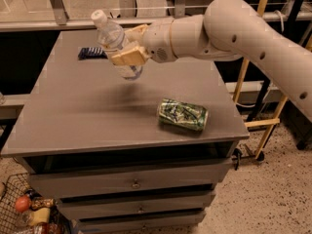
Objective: Place blue plastic bottle upright
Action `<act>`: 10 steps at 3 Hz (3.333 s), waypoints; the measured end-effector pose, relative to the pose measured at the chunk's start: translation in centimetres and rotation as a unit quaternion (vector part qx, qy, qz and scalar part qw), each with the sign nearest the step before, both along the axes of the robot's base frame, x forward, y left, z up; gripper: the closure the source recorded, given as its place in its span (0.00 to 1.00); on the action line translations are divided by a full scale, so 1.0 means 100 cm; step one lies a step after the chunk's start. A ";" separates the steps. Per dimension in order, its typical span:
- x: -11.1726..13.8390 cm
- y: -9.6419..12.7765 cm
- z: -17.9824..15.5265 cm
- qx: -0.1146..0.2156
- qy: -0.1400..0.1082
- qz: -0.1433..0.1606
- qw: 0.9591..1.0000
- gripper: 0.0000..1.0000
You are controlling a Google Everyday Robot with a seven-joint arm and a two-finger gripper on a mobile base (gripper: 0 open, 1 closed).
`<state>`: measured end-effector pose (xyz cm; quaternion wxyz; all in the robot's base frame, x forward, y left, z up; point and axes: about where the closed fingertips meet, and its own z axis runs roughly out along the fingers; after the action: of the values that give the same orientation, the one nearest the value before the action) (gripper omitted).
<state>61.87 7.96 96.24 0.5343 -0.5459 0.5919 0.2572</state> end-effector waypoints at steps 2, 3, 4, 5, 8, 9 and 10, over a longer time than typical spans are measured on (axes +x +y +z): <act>0.006 0.003 -0.009 0.063 0.043 -0.002 0.997 1.00; 0.010 0.002 -0.011 0.094 0.060 -0.005 0.994 1.00; 0.015 -0.001 -0.018 0.114 0.072 -0.013 0.991 1.00; 0.021 -0.008 -0.029 0.129 0.076 -0.024 0.989 1.00; 0.036 -0.021 -0.045 0.157 0.081 -0.037 0.984 0.82; 0.036 -0.018 -0.045 0.157 0.081 -0.035 0.984 0.59; 0.035 -0.016 -0.045 0.157 0.081 -0.032 0.984 0.36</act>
Offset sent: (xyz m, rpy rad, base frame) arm 0.0144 -0.0046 -0.0134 0.2343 0.1526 -0.0236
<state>65.35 6.39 91.76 0.5712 -0.4132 0.6033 0.3728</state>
